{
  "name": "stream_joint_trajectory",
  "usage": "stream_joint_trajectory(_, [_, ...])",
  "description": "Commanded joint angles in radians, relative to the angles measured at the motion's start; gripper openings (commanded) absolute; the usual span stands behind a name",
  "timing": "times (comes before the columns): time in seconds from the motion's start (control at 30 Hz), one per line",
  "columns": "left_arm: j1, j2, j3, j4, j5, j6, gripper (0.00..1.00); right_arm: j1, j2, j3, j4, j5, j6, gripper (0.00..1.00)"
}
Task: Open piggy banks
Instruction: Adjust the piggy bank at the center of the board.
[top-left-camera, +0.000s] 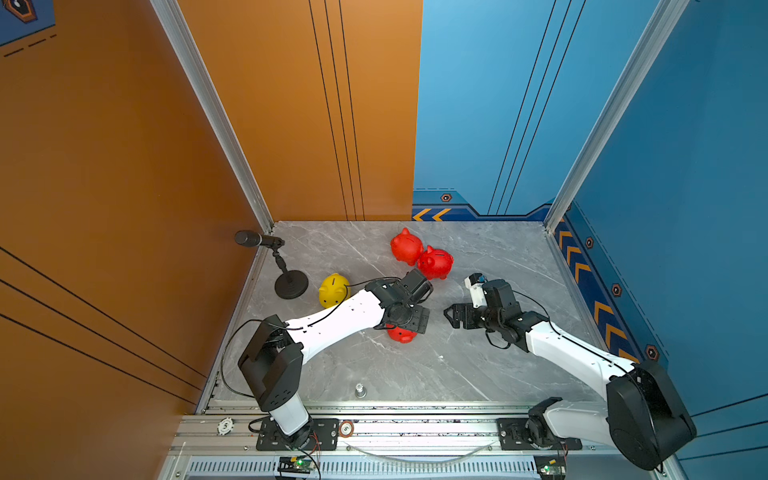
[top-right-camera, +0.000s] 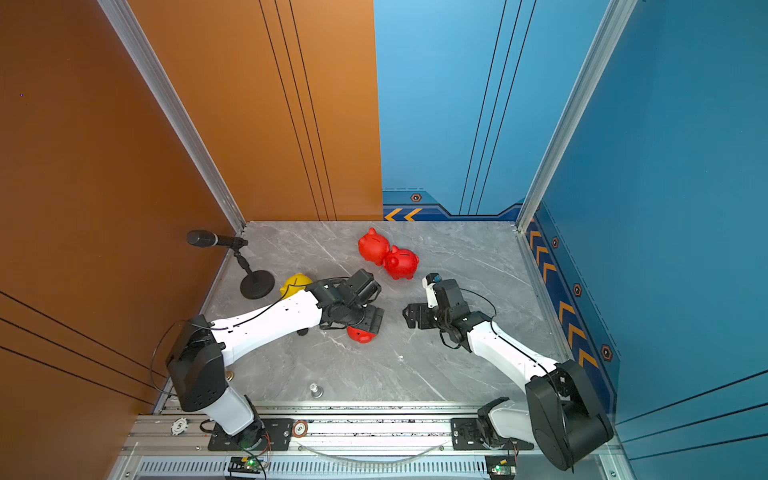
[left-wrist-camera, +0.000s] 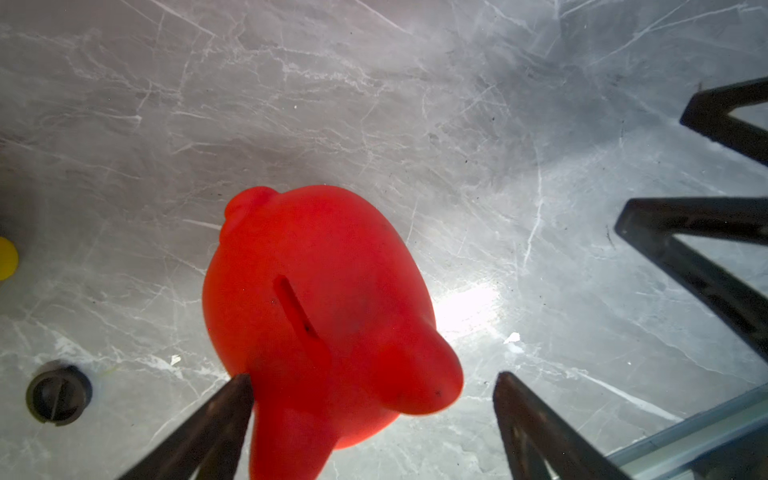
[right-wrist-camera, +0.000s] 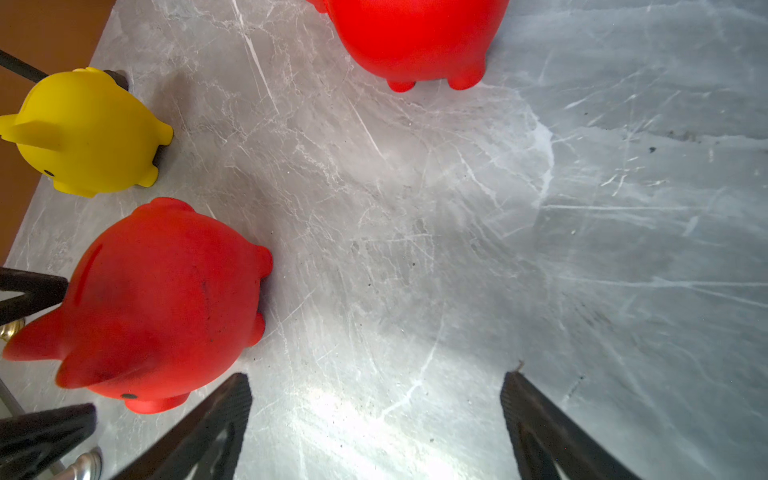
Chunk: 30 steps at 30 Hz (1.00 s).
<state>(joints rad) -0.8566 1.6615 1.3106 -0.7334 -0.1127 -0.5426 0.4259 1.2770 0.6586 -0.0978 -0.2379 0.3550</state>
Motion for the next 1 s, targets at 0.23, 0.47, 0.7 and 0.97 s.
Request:
stream_joint_trajectory(0.23, [0.005, 0.04, 0.03, -0.146, -0.119, -0.031, 1.0, -0.003, -0.005, 0.0, -0.009, -0.023, -0.015, 0.96])
stream_joint_trajectory(0.47, [0.026, -0.01, -0.026, -0.162, -0.181, -0.075, 0.99, 0.008, 0.01, 0.002, 0.007, -0.037, -0.012, 0.96])
stream_joint_trajectory(0.7, [0.095, -0.085, -0.092, -0.192, -0.209, -0.065, 1.0, 0.017, 0.03, 0.016, 0.019, -0.041, -0.012, 0.96])
stream_joint_trajectory(0.97, [0.131, -0.18, -0.117, -0.141, -0.137, 0.016, 0.98, 0.033, 0.058, 0.039, 0.021, -0.043, -0.013, 0.96])
